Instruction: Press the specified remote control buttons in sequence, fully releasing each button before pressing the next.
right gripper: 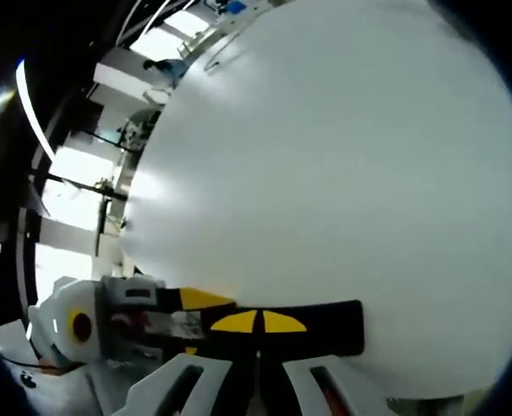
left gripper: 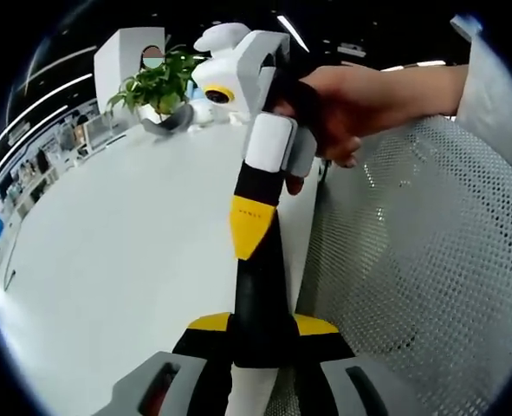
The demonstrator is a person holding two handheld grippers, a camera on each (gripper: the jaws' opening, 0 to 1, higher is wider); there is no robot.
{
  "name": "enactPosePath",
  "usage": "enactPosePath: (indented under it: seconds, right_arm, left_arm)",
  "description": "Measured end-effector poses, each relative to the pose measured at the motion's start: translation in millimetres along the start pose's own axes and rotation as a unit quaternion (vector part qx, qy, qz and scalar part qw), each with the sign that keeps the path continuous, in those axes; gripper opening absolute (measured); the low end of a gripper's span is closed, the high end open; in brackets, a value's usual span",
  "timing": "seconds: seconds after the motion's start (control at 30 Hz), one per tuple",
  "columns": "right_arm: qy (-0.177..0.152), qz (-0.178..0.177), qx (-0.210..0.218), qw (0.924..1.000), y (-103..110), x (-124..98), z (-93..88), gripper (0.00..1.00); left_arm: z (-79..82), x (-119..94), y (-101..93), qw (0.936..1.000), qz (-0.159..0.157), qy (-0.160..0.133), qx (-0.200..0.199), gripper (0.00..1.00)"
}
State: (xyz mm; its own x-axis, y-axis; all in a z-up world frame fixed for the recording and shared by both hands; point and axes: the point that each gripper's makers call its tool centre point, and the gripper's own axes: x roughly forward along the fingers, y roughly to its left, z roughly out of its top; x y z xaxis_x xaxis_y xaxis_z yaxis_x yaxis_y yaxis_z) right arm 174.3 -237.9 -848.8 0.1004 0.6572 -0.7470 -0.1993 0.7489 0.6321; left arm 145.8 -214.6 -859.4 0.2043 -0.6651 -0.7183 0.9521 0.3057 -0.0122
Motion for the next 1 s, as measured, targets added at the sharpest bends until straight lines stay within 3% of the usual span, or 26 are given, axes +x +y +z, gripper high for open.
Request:
enactPosePath:
  seconds: [0.67,1.0]
  right_arm:
    - [-0.017,0.0,0.008,0.9998,-2.6,3.5,3.6,0.0]
    - [-0.005,0.009,0.026,0.9996,-3.0,-2.3,1.2,0.0]
  left_arm:
    - [0.5,0.4,0.6,1.0,0.001,-0.005,-0.001,0.25]
    - [0.6,0.4,0.5,1.0,0.001,-0.005,-0.001,0.25]
